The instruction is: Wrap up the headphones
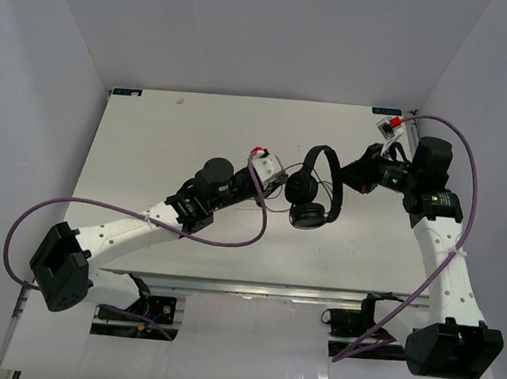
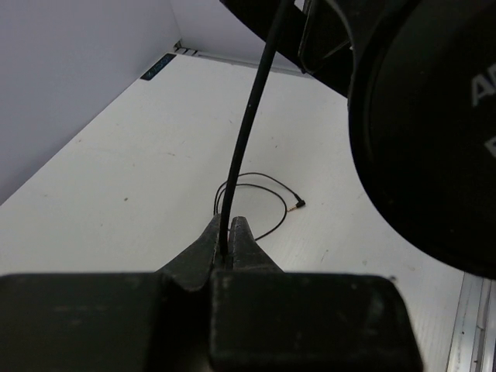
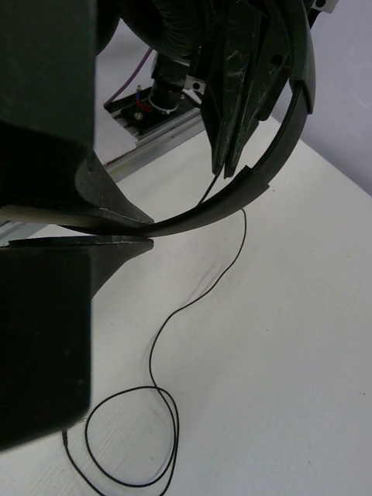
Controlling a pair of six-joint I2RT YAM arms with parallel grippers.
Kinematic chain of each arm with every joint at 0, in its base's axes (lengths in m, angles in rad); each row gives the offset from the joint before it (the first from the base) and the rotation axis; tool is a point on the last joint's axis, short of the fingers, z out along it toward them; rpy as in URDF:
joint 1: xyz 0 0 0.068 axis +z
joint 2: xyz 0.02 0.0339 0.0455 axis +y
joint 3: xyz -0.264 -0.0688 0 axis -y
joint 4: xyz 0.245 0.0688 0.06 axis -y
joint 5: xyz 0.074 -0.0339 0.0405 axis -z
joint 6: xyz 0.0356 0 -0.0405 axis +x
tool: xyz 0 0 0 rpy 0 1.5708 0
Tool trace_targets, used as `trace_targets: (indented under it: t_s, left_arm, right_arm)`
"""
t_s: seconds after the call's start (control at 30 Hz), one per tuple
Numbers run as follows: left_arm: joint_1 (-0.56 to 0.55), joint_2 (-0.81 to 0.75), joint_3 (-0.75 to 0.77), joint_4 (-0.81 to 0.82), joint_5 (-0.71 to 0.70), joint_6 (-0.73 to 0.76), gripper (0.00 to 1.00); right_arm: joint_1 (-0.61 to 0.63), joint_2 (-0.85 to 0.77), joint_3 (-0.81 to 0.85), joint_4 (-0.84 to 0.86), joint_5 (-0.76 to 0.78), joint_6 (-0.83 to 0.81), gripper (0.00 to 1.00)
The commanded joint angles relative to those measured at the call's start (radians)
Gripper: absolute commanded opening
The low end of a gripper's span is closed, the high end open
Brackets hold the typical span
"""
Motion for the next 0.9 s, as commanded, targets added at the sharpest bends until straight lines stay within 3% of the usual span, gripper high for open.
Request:
trace_targets:
  t_s: [0.0,0.3,0.73,0.87]
  left_arm:
    - [0.003,-0.016,-0.002,0.090,0.049,-0.043,0.00]
    - [0.003,0.085,0.015,0.219,0.076,-0.126,0.00]
    - [-0.013,0.149,-0.050,0.405,0.113,-0.236,0.32]
    - [-0.022,0.179,-0.046,0.422,0.131,-0.237,0.37]
  right_arm:
    - [-0.046,0.011,0.049,0.094,-0.139,0.150,0.08]
    - [-0.074,0.026,0.004,0.284,-0.214,0.416,0.08]
    - [-0.118,0.073,-0.024,0.481,-0.206,0.636,0.08]
    - [-0.122,0.077,-0.021,0.491,-0.206,0.647,0.08]
